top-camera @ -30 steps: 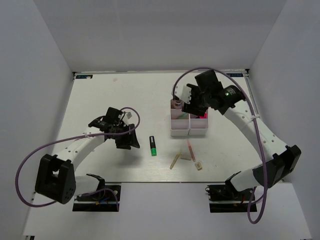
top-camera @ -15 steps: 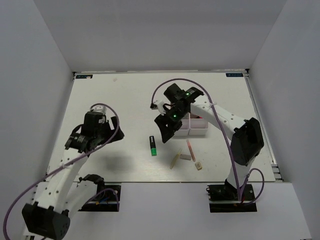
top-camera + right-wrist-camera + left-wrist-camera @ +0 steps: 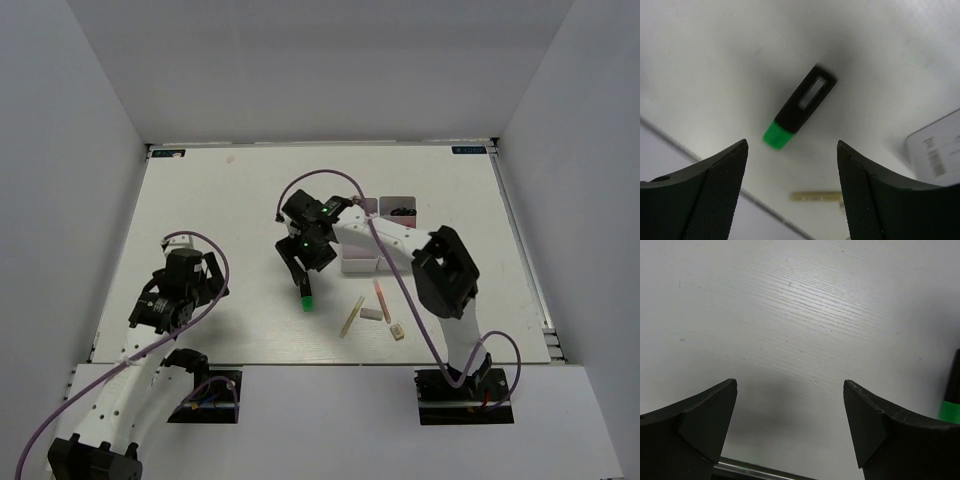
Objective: Sort the stationery into containers
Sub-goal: Pick up the pen from the center of the board.
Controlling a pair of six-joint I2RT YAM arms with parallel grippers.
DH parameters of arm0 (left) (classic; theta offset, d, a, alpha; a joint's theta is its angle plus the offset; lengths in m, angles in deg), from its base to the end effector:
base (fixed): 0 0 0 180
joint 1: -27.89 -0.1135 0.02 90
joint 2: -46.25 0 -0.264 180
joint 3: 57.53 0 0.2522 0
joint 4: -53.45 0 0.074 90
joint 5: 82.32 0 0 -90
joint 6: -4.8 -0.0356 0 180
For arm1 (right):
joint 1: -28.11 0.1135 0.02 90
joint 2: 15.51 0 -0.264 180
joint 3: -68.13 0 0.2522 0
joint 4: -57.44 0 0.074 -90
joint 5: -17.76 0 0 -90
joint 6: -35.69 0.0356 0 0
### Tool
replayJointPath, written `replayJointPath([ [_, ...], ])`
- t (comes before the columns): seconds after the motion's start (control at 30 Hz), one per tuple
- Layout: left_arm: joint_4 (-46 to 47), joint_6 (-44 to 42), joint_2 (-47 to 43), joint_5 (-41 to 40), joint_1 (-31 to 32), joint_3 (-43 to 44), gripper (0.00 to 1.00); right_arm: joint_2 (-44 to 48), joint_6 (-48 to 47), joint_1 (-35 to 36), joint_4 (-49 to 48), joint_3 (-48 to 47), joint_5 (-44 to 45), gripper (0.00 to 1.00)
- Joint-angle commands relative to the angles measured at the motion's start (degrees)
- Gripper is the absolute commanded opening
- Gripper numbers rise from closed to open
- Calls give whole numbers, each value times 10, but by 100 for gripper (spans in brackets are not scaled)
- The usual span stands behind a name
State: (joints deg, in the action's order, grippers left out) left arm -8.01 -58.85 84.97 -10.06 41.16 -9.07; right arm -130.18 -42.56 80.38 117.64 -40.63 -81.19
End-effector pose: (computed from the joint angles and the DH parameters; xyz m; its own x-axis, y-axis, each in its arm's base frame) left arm 0.1285 -0.0192 0.2366 -0.7001 -0.2692 -0.6613 -0.3078 0.9495 -0.0606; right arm 0.2559 0.3397 0.2276 -0.7147 -0.5950 -0.3675 -0.6887 0.6903 0.2217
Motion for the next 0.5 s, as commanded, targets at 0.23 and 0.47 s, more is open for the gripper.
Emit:
replayJointPath([
  [0.23, 17, -8, -22, 9, -9, -2, 98, -128, 73, 17, 2, -121, 167, 70],
  [0.47, 17, -9, -21, 21, -9, -2, 98, -129, 94, 16, 11, -99, 170, 67],
])
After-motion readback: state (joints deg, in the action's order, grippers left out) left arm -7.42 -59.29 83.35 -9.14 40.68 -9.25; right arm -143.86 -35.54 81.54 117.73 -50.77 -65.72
